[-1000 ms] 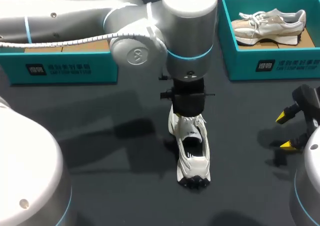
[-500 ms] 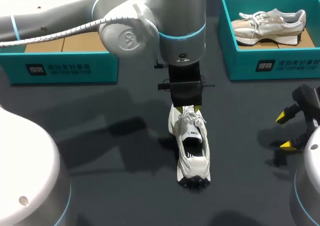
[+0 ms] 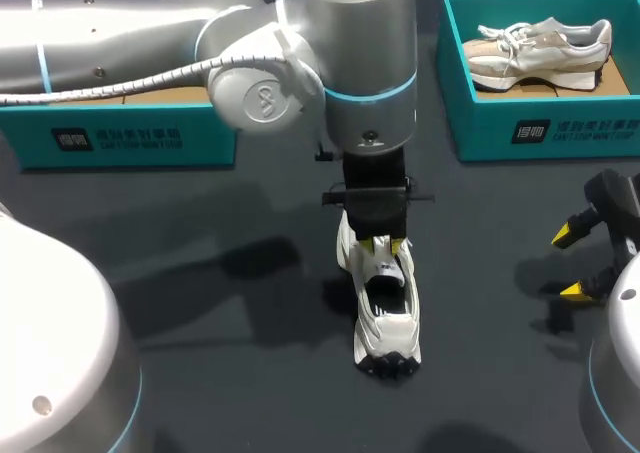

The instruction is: Take the shoe out of the shoebox, open the shoe tongue, remove and reinsert the insole, then place the shoe into the shoebox

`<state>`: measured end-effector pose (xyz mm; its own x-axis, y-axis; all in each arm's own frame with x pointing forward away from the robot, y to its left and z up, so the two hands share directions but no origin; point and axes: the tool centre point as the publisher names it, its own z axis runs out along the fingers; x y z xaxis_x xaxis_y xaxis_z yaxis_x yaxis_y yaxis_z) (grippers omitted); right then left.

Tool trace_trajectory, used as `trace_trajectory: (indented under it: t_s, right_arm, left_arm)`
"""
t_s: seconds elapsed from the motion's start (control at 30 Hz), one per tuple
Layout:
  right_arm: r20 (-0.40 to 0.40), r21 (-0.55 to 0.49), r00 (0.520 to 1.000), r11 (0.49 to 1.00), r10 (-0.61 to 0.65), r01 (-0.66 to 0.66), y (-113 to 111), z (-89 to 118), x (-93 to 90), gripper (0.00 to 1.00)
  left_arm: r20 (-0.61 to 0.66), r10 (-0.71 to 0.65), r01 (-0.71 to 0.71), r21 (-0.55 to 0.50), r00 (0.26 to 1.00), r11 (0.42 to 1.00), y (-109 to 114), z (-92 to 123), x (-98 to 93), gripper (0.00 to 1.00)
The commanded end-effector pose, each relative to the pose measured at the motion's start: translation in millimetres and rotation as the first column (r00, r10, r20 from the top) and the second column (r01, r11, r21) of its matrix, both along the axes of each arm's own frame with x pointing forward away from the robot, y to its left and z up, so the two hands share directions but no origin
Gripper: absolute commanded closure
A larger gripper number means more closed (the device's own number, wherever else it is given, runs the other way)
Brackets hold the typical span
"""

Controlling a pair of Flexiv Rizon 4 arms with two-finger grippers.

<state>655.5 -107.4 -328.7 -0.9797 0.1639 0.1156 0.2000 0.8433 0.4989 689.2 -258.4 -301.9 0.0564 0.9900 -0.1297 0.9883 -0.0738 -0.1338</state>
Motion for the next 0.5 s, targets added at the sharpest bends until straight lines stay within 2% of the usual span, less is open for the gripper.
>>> trace_trajectory:
  t_s: [0.03, 0.3, 0.5]
  right_arm:
    - [0.002, -0.004, 1.000, 1.000, -0.002, 0.002, 1, 0, -1.3, 0.00]
    - [0.002, -0.004, 1.000, 1.000, -0.002, 0.002, 1, 0, -1.3, 0.00]
    - [0.002, -0.004, 1.000, 1.000, -0.002, 0.002, 1, 0, -1.3, 0.00]
  left_arm:
    - [-0.016, -0.010, 0.010, 0.001, 1.000, 1.000, -10, -17, -4.4, 0.75]
    - [-0.047, -0.018, 0.019, 0.020, 0.999, 1.000, -13, -41, -20.2, 0.76]
    - [-0.029, -0.003, 0.003, 0.014, 1.000, 1.000, -2, -27, -23.5, 0.75]
